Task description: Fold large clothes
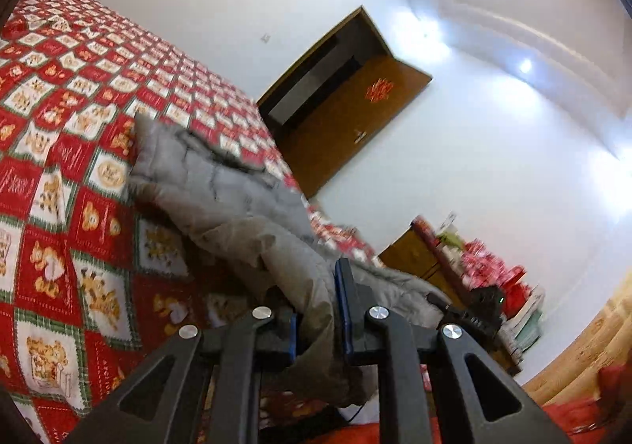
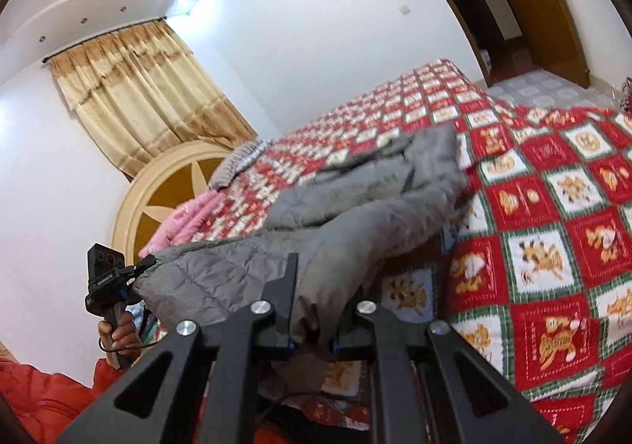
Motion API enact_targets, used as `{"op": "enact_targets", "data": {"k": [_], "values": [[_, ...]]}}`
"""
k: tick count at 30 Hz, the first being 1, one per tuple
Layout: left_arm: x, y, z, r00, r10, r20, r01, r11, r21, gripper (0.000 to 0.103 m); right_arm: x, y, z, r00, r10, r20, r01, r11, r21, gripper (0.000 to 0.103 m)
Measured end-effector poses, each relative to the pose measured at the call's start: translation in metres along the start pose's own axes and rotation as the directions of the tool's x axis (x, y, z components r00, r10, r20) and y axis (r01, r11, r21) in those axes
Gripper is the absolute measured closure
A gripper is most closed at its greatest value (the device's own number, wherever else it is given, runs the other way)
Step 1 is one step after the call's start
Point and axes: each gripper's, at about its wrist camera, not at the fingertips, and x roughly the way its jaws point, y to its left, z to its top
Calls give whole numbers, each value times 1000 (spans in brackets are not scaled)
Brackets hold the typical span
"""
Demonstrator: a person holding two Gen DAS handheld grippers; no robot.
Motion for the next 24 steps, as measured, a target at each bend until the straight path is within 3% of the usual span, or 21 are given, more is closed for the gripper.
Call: {"op": "enact_targets", "data": {"k": [8, 13, 20, 24], "values": [[4, 9, 55, 996, 52, 76, -46, 996, -75, 88, 6, -16, 56, 991, 25, 128, -33, 997, 64, 88], [33, 33, 111, 988, 108, 108, -94, 987, -131, 88, 44, -35, 118, 984, -10, 175, -9, 994, 106, 88], [107, 95, 186, 965, 248, 90, -221, 946, -238, 88, 129, -69, 192, 973, -160, 164, 138, 981, 136, 88], [166, 137, 214, 937, 348, 34, -332, 917, -222, 88, 199, -103, 210, 950, -290, 112, 272, 950, 155, 88]]}}
